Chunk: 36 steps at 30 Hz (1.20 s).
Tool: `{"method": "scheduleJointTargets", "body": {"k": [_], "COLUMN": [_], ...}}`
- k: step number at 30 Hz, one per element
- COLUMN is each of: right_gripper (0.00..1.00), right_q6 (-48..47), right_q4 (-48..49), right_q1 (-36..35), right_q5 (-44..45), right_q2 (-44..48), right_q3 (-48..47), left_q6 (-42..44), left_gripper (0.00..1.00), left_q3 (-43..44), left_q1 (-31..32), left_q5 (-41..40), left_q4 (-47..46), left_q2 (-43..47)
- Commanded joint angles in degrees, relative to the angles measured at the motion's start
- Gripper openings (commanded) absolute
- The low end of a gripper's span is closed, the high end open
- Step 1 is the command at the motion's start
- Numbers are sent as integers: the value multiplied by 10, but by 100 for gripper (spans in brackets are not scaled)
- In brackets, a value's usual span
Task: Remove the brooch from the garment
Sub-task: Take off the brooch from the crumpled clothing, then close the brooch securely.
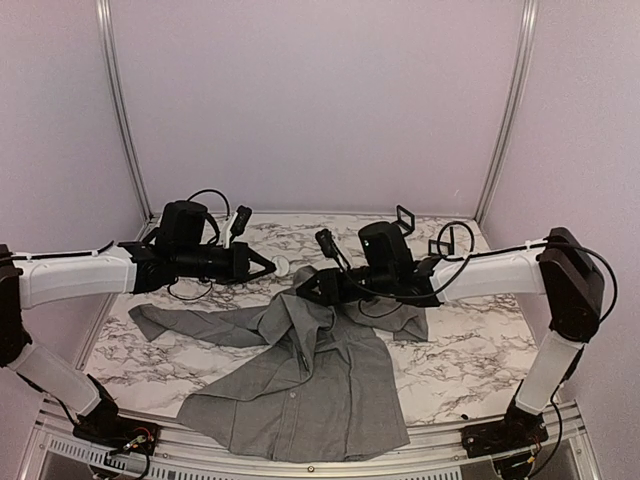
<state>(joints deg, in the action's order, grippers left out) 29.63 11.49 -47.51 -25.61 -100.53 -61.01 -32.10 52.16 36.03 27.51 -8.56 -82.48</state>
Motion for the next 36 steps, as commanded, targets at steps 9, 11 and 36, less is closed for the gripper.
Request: {"method": "scheduleJointTargets", "body": {"k": [9, 11, 36], "right_gripper": [63, 65, 70], "right_q6": [-23, -25, -51], "right_q4": [1, 5, 46], "right_q1": [10, 15, 75], "right_q5": [31, 35, -122], "right_q2": [87, 100, 136], "right_q3": [7, 14, 15], "left_q6": [40, 44, 94], "left_gripper": [0, 0, 0], "left_q3": [31, 34, 72], "left_q1": [-4, -4, 38], "left_q5": [49, 64, 141], "left_q4": [19, 14, 23], "left_q2": [16, 16, -7]}}
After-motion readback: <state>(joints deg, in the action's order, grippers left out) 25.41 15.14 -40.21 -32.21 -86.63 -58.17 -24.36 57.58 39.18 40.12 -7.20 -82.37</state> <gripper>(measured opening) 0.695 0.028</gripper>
